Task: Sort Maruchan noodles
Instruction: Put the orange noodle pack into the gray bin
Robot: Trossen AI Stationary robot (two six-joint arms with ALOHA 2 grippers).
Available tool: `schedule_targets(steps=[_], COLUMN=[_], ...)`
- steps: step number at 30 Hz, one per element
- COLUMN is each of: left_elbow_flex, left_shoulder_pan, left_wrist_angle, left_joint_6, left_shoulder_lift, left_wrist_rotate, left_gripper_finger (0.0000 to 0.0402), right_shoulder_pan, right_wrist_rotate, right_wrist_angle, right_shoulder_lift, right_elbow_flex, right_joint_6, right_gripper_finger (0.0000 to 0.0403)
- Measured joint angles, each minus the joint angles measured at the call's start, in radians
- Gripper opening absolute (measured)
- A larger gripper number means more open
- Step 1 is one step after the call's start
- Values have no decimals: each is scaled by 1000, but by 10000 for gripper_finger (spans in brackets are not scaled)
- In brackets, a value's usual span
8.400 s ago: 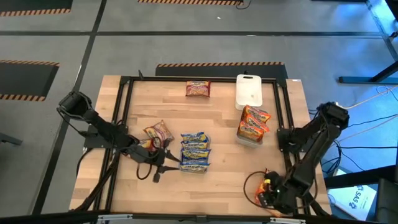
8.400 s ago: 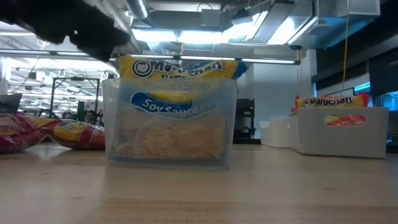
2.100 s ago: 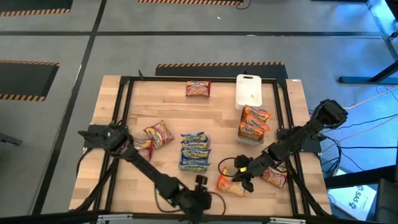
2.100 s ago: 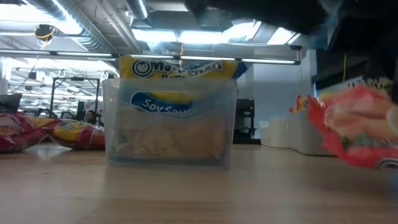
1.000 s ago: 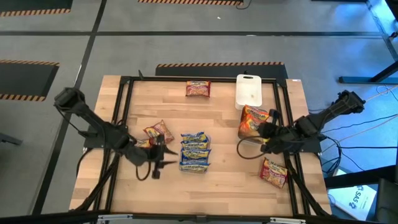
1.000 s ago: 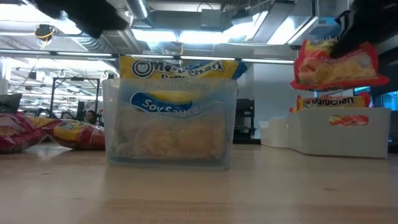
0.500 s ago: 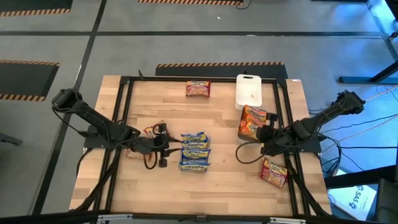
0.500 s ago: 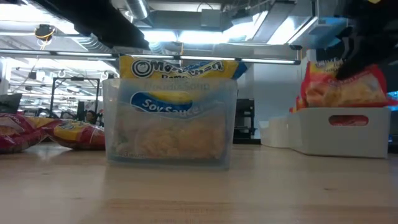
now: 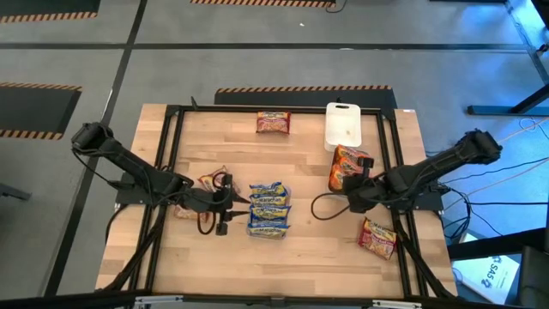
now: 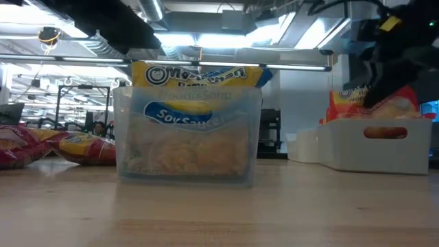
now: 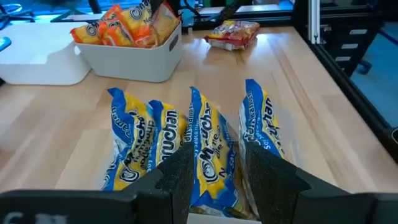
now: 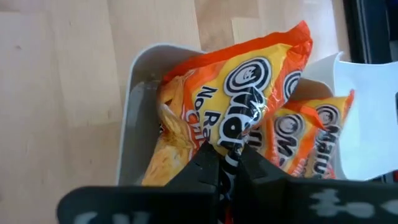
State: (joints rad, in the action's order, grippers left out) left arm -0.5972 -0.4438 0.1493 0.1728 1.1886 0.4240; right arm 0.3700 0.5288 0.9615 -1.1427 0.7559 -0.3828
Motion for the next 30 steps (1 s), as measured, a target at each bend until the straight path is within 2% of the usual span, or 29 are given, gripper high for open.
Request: schedule_targets(steps=[7, 13, 16, 25, 30], left_elbow_flex=[0, 0, 0, 0, 0], left_shoulder_pan=[-14, -21, -21, -18, -18], left_wrist_angle=[11, 20, 20, 21, 35], left_joint_6=[3, 2, 3, 1, 3], left_shoulder_lift=[0, 1, 1, 1, 1], left_wrist_rotate=[-4, -1, -1, 4, 4], left_gripper_finger=[136, 137, 137, 137, 137], right_shoulder_pan=[-4, -4, -4, -4, -4], right_wrist_rotate=[-25, 37, 0, -165, -219], right_wrist_angle=[-53, -102, -102, -108, -98], right_shoulder_lift=[-55, -58, -58, -58, -58], right_elbow_flex=[0, 10, 5, -42, -35], right_joint_6=[69, 110, 109, -81, -192], right_gripper_finger=[1, 1, 1, 4, 63])
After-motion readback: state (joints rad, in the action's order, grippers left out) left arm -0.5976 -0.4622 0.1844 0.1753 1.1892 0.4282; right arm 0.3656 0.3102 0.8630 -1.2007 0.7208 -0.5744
